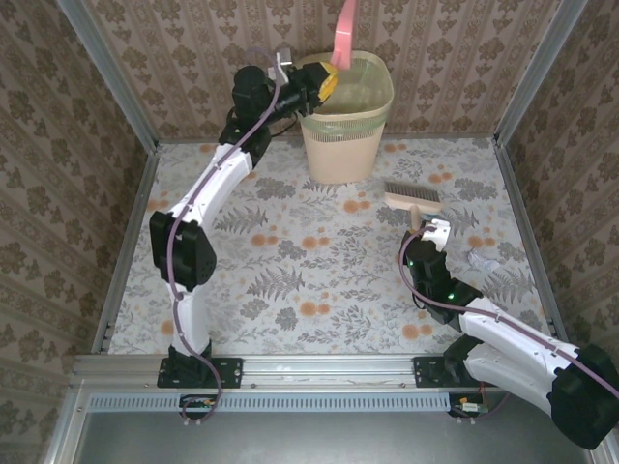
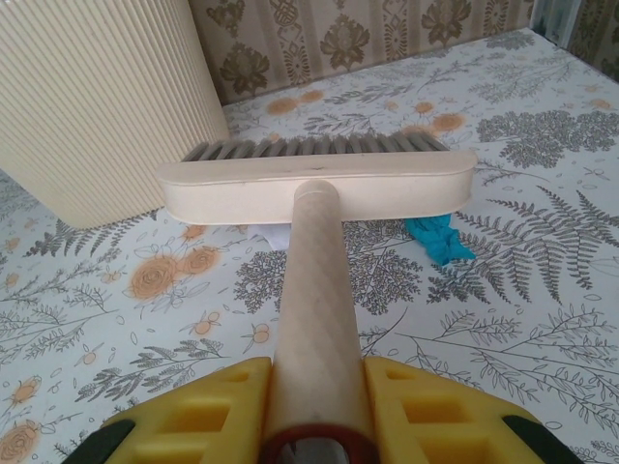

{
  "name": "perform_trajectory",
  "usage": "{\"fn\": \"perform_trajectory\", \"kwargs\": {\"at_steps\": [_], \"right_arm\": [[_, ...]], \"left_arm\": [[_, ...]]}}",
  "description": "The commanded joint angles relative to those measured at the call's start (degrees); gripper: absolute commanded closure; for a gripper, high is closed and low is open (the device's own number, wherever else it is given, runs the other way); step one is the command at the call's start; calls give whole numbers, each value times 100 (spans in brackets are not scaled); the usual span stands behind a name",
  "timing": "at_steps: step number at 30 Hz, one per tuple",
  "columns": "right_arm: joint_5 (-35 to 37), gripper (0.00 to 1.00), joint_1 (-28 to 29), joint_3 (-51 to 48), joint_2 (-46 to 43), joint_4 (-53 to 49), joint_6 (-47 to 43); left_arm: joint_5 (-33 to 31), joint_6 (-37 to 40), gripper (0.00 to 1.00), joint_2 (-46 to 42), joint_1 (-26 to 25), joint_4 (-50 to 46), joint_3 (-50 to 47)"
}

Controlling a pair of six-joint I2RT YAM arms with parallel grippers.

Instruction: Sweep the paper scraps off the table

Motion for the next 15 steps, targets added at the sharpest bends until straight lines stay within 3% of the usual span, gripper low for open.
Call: {"fn": "perform_trajectory", "kwargs": {"at_steps": [1, 11, 15], "right_arm": [[179, 100, -21, 193, -22, 158, -83], [309, 100, -32, 180, -55, 114, -28], [334, 100, -39, 180, -101, 76, -4]], "left_arm": [[291, 882, 100, -670, -162, -12, -550], [132, 2250, 100, -2467, -254, -132, -3033], [-291, 3063, 100, -3288, -321, -676, -3935]]}}
